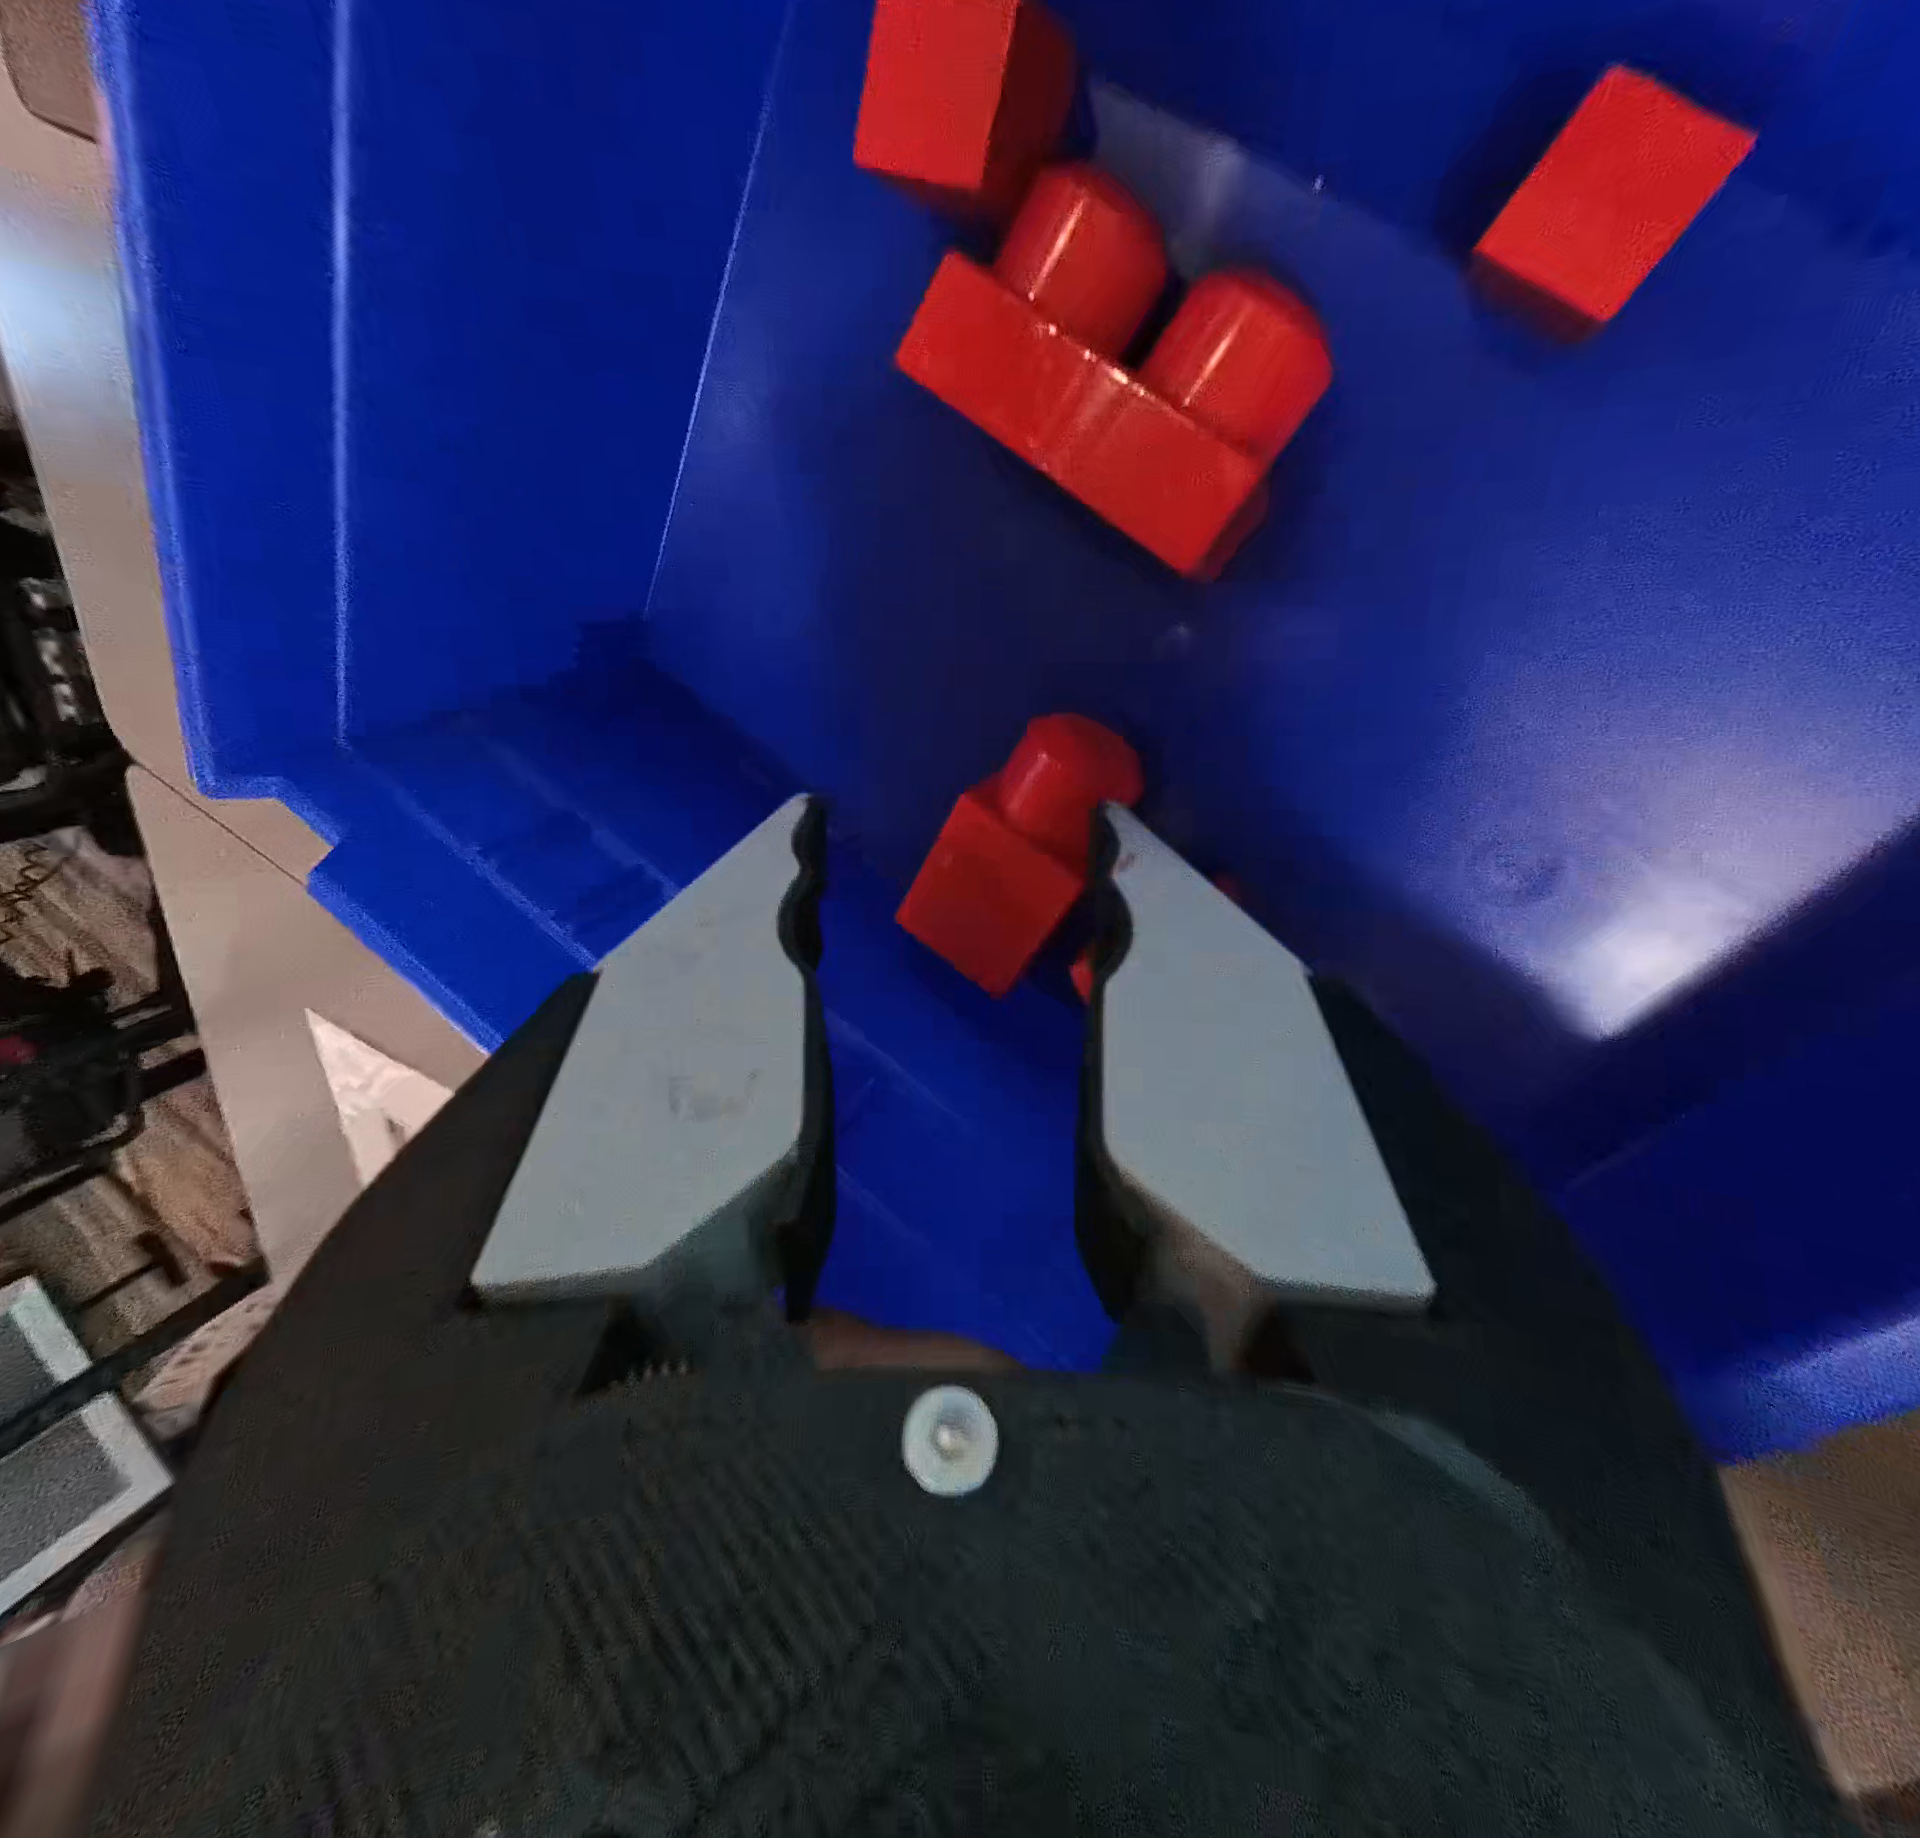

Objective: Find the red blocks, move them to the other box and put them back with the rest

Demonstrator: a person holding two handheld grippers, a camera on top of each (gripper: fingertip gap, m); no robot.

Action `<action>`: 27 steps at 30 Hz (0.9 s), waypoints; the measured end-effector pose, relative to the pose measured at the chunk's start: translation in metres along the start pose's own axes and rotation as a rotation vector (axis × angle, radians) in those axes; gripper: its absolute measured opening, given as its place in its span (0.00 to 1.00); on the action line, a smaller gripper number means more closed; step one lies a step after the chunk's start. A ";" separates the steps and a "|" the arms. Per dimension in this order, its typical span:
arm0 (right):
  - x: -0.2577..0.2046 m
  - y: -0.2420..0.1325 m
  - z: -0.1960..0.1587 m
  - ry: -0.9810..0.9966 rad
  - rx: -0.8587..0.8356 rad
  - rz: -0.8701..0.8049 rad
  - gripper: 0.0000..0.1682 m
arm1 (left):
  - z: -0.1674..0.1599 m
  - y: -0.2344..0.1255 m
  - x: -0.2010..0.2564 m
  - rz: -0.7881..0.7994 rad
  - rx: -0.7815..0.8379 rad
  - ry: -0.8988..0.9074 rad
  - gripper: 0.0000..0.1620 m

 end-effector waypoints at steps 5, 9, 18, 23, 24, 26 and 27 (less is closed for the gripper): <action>-0.016 -0.017 0.013 0.042 0.055 0.057 0.26 | -0.007 0.018 -0.002 -0.025 -0.231 0.107 0.33; -0.023 -0.032 0.019 0.067 0.110 0.069 0.26 | -0.008 0.031 -0.004 -0.021 -0.295 0.117 0.25; -0.025 -0.042 0.011 0.082 0.138 0.105 0.26 | -0.002 0.024 -0.007 0.068 -0.157 0.043 0.22; -0.019 -0.018 -0.010 0.196 0.031 0.160 0.27 | 0.018 -0.050 0.032 0.268 0.503 0.019 0.22; -0.022 -0.014 -0.010 0.220 0.026 0.189 0.27 | 0.023 -0.066 0.050 0.294 0.630 0.045 0.22; -0.028 -0.009 -0.006 0.245 0.051 0.221 0.28 | 0.031 -0.091 0.090 0.332 0.802 0.084 0.22; -0.032 -0.008 -0.002 0.253 0.081 0.233 0.29 | 0.036 -0.100 0.109 0.324 0.876 0.094 0.22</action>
Point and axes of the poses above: each gripper's, where its closed fingertips meet, y out along the fingers, z out of its top, x = y × z across the jaws, the point moved 9 cm from there along -y, back along the fingers, and after that the axes turned 10 degrees about -z, right-handed, at the moved point
